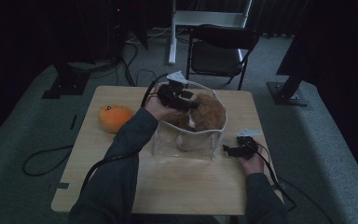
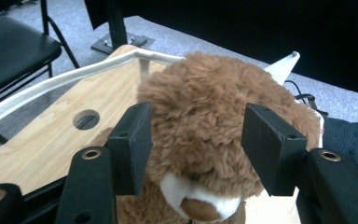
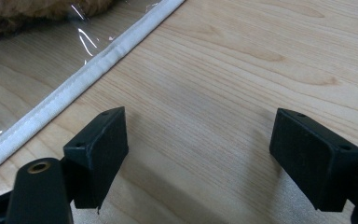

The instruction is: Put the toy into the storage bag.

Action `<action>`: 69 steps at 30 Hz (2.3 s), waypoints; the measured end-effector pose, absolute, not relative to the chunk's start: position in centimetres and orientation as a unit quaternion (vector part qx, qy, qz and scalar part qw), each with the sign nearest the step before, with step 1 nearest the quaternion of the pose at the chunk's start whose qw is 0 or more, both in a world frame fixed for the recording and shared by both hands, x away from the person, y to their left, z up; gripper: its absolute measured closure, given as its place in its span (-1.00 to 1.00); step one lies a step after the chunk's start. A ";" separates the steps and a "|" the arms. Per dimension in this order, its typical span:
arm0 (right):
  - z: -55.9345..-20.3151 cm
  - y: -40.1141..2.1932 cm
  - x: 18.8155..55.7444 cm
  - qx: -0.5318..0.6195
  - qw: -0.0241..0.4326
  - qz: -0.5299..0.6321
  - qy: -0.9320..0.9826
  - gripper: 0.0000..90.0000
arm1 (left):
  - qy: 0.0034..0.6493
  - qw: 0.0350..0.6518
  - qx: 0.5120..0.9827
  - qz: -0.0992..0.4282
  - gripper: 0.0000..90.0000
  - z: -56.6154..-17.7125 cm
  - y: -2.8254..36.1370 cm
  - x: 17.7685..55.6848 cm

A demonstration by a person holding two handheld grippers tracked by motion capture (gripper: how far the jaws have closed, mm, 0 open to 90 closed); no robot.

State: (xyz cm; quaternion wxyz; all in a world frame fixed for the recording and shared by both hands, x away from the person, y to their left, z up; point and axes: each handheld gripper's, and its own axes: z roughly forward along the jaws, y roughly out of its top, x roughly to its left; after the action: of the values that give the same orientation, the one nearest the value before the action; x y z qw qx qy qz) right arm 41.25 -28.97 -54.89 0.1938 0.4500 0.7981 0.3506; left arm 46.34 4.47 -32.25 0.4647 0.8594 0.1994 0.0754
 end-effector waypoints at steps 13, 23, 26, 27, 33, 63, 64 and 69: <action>-54.9 -29.0 41.2 0.451 0.194 0.350 0.798 -0.59 | 0.223 0.481 0.843 0.091 -0.04 -31.8 7.2 46.4; -54.9 -28.9 41.2 0.451 0.194 0.351 0.797 -0.59 | 0.240 0.489 0.832 0.106 -0.04 -31.5 9.5 46.4; -54.9 -28.9 41.2 0.451 0.194 0.351 0.797 -0.59 | 0.247 0.490 0.828 0.111 -0.04 -31.4 10.2 46.4; -54.9 -28.9 41.2 0.451 0.194 0.351 0.798 -0.59 | 0.250 0.492 0.827 0.112 -0.04 -31.4 10.5 46.4; -54.9 -28.9 41.2 0.451 0.194 0.351 0.797 -0.59 | 0.262 0.493 0.821 0.119 -0.05 -31.5 11.8 46.5; -54.9 -28.9 41.2 0.451 0.194 0.351 0.798 -0.59 | 0.316 0.489 0.797 0.160 -0.04 -33.3 16.4 46.2; -54.9 -28.9 41.2 0.451 0.194 0.351 0.798 -0.59 | 0.319 0.489 0.796 0.162 -0.04 -33.4 16.6 46.2; -54.9 -28.9 41.1 0.451 0.194 0.350 0.798 -0.59 | 0.329 0.489 0.791 0.165 -0.05 -33.7 17.4 46.1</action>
State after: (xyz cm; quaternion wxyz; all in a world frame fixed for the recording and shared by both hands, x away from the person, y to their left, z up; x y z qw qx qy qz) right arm 41.14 -28.91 -54.89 0.1941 0.4509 0.7976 0.3504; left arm 46.12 17.39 -33.68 0.4886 0.7914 0.3285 0.1646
